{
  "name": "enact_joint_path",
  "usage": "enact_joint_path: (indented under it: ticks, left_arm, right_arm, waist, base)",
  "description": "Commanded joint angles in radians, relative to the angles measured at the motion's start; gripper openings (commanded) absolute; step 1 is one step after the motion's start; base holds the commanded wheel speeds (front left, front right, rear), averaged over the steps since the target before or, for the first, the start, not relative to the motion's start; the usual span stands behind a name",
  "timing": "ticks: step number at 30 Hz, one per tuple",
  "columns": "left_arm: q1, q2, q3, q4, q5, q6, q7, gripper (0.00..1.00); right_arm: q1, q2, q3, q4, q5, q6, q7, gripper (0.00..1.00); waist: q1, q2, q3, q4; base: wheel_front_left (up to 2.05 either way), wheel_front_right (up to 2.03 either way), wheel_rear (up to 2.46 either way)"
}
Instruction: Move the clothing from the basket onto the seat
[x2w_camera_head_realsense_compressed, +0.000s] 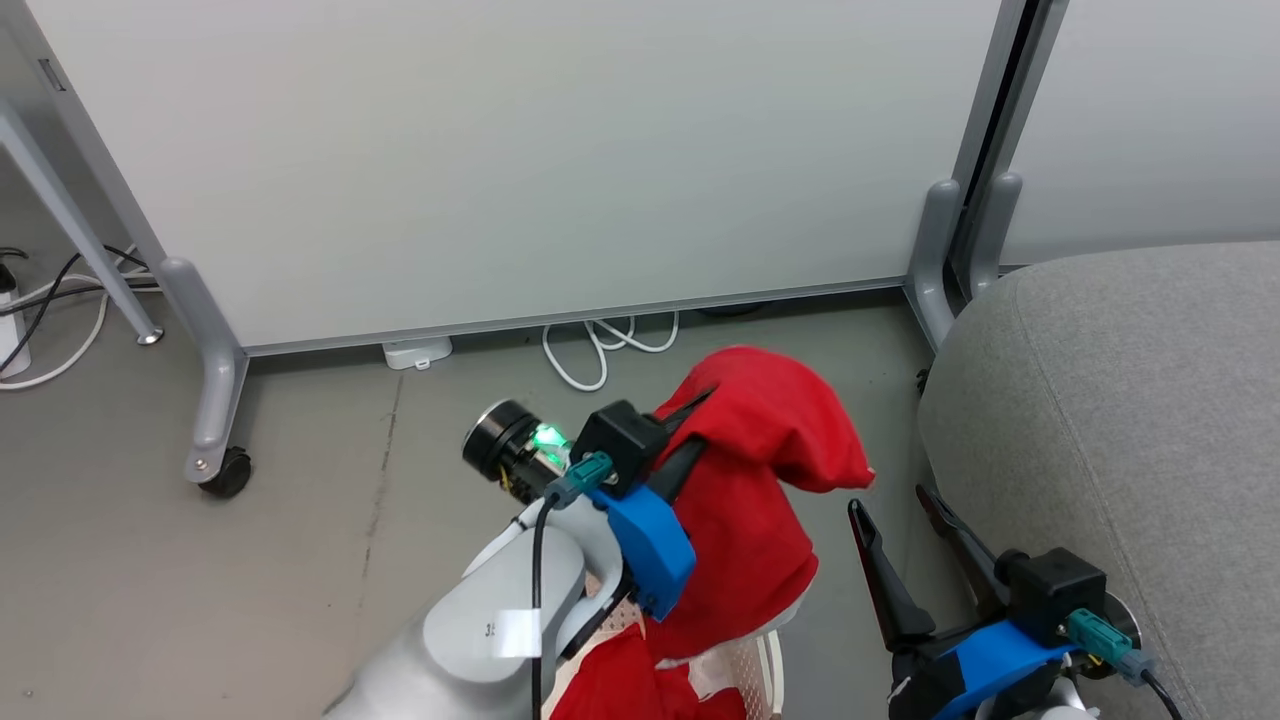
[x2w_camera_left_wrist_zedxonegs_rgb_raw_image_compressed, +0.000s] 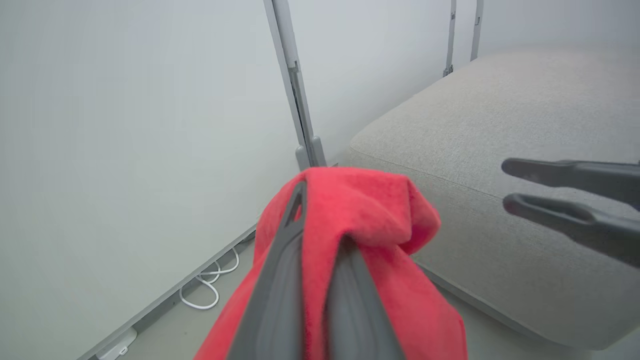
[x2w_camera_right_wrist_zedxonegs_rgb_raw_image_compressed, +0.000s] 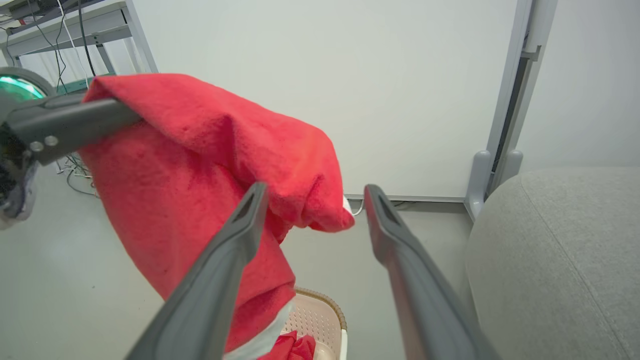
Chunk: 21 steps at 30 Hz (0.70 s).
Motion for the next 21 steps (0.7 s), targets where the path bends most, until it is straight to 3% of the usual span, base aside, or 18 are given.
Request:
enact_joint_path:
  ticks: [1, 21]
  left_arm:
    - [-0.033, 0.000, -0.016, -0.013, -0.014, -0.001, -0.006, 0.00]
    - [-0.221, 0.000, -0.216, -0.113, -0.230, 0.065, 0.025, 0.00]
  right_arm:
    - [0.013, -0.004, 0.000, -0.007, -0.002, 0.000, 0.005, 1.00]
    - [0.024, -0.004, 0.023, -0.002, 0.019, 0.000, 0.003, 1.00]
  waist:
    - [0.0002, -0.0001, -0.002, 0.005]
    - [0.0002, -0.0001, -0.012, 0.002]
  base:
    - [0.00, 0.00, 0.00]
    - [0.00, 0.00, 0.00]
